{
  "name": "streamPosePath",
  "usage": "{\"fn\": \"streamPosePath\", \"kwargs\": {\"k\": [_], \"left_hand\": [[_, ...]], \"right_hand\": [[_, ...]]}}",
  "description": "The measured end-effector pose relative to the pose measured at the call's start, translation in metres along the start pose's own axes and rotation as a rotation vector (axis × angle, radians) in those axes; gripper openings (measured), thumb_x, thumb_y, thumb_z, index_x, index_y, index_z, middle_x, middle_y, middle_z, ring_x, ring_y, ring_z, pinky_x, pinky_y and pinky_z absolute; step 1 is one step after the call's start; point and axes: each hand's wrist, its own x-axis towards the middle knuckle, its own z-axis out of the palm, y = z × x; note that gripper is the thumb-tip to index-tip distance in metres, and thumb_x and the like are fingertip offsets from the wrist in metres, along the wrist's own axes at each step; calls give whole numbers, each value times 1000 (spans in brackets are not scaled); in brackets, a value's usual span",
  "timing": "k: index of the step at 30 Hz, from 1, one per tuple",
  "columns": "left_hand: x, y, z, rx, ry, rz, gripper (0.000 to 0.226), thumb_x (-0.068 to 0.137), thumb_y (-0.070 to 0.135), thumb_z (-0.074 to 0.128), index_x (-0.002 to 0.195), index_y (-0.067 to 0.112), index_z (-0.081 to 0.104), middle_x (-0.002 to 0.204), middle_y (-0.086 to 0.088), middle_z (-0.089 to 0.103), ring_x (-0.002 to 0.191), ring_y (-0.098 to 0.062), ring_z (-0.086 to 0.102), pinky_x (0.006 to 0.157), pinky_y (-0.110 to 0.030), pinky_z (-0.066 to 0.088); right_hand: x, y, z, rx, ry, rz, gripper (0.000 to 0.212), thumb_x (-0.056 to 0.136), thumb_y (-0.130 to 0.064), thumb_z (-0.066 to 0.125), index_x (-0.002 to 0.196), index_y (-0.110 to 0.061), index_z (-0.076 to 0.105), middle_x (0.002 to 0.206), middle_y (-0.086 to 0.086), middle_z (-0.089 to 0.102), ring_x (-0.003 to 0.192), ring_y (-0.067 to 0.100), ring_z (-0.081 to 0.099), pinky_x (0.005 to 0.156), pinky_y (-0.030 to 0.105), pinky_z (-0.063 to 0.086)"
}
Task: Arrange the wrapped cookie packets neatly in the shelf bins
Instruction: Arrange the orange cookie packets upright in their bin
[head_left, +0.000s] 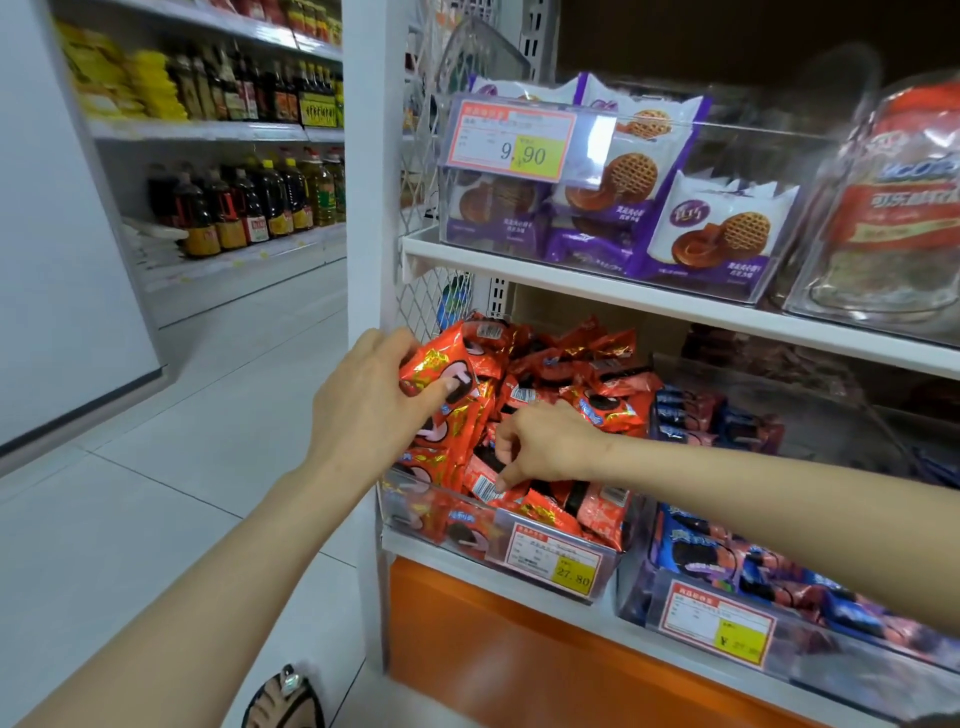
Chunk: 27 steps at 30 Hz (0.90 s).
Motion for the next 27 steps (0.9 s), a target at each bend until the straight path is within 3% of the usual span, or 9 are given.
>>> {"fn": "streamPosePath", "kwargs": {"k": [6, 10, 13, 16, 19, 21, 24, 27], "left_hand": [[-2, 2, -1, -75, -16, -63, 31, 84, 47, 61, 90, 21, 46, 82, 3, 59, 78, -21, 58, 65, -33, 47], [-2, 1, 0, -94, -6, -94, 29, 85, 44, 61, 95, 20, 46, 80, 2, 58, 78, -23, 57, 65, -33, 45], [-1, 5, 2, -126, -41, -115, 31, 86, 40, 62, 103, 18, 50, 82, 2, 58, 76, -21, 56, 65, -30, 41], [-1, 12, 8, -374, -132, -180, 27, 85, 34, 66, 100, 18, 52, 84, 0, 63, 68, -21, 66, 65, -33, 53], [-3, 22, 12, -720, -236, -296, 25, 86, 27, 65, 106, 16, 54, 88, -2, 63, 66, -11, 64, 55, -20, 55], [-2, 26, 11, -826, -277, -329, 24, 90, 30, 58, 110, 18, 54, 88, 0, 64, 67, -8, 64, 59, -21, 57], [-4, 29, 10, -837, -362, -288, 25, 81, 47, 56, 100, 31, 53, 96, 1, 65, 79, -10, 66, 69, -26, 58], [-7, 32, 13, -720, -358, -254, 36, 66, 46, 74, 90, 37, 49, 98, 9, 64, 90, -11, 64, 80, -34, 55]], "right_hand": [[-7, -3, -17, 26, 3, 41, 29, 73, -30, 78, 65, -24, 50, 66, -15, 51, 79, 11, 48, 81, 30, 34], [-20, 9, -48, 126, 116, 56, 29, 69, -19, 81, 68, -21, 53, 75, -9, 59, 78, 12, 56, 69, 26, 41], [-35, 23, -60, 515, 187, 30, 38, 65, -4, 83, 76, -23, 52, 84, -2, 59, 69, 12, 57, 65, 27, 48], [-49, 29, -58, 936, 136, -22, 41, 67, 9, 76, 93, -16, 57, 83, 0, 59, 61, 9, 55, 55, 16, 46], [-53, 29, -52, 963, 159, -39, 38, 68, 10, 75, 93, -16, 63, 84, -2, 61, 63, 7, 57, 63, 15, 49], [-51, 29, -51, 995, 187, -22, 36, 68, 8, 75, 93, -15, 64, 88, 4, 64, 67, 7, 62, 65, 15, 50], [-48, 30, -52, 1031, 233, -10, 32, 69, 6, 76, 90, -14, 63, 88, 6, 65, 70, 5, 63, 68, 16, 50], [-46, 21, -51, 1020, 258, -62, 31, 67, 6, 77, 83, -16, 63, 82, 2, 66, 69, 4, 63, 74, 22, 53]]}}
